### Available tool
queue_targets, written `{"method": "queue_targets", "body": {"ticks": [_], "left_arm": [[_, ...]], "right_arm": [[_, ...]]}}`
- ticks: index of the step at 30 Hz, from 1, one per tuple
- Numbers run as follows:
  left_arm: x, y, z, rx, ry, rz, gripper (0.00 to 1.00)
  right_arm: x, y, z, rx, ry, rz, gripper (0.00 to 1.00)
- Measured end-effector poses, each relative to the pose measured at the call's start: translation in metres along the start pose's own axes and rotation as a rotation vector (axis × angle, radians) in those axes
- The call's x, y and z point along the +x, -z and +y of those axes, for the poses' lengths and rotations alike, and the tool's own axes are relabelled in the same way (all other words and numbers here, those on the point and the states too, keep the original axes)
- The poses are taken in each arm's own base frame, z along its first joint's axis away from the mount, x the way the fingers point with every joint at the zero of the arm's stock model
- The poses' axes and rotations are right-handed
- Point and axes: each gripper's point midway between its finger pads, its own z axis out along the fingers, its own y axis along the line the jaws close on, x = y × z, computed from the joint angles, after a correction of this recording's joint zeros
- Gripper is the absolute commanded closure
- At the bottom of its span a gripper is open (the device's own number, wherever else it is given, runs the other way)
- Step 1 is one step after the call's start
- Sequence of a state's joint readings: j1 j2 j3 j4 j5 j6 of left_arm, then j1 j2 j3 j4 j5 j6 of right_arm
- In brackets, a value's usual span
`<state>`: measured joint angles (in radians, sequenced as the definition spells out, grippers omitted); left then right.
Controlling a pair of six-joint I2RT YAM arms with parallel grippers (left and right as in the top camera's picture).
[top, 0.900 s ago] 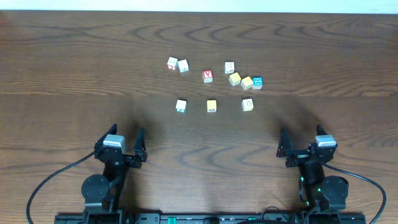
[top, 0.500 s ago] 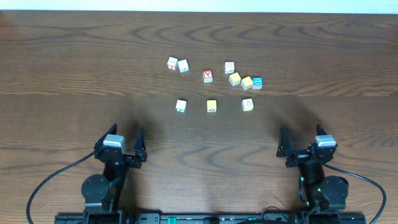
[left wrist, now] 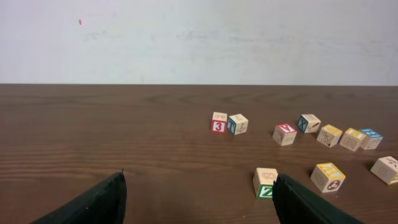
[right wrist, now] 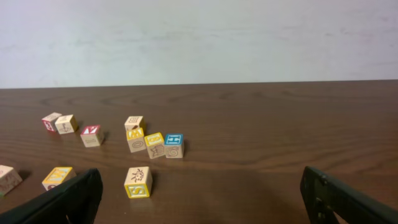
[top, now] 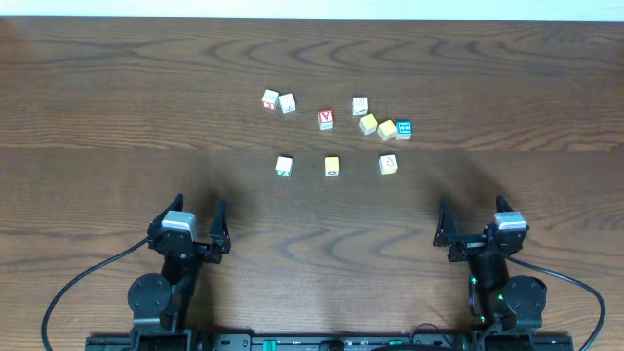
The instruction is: Lift 3 blocks
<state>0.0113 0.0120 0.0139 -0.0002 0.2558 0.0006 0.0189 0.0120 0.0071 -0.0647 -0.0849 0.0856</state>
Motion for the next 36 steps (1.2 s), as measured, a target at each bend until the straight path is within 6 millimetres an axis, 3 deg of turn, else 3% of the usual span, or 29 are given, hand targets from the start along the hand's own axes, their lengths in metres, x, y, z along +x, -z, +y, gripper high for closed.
{"method": "queue_targets", "body": {"ticks": [25, 27, 32, 36], "left_arm": [[-0.001, 0.0, -0.001, 0.007, 0.009, -0.002, 0.24], [-0.001, 0.0, -0.01, 0.056, 0.044, -0.001, 0.24], [-0.003, 0.009, -0.054, 0.319, 0.15, 0.019, 0.24], [-0.01, 0.016, -0.072, 0.433, 0.186, 0.008, 0.25]], "right_arm": [[0.0, 0.0, 0.0, 0.0, 0.0, 0.0, 0.01], [0.0, 0.0, 0.0, 0.0, 0.0, 0.0, 0.01], [0.0, 0.0, 0.0, 0.0, 0.0, 0.0, 0.01], [0.0, 0.0, 0.0, 0.0, 0.0, 0.0, 0.01]]}}
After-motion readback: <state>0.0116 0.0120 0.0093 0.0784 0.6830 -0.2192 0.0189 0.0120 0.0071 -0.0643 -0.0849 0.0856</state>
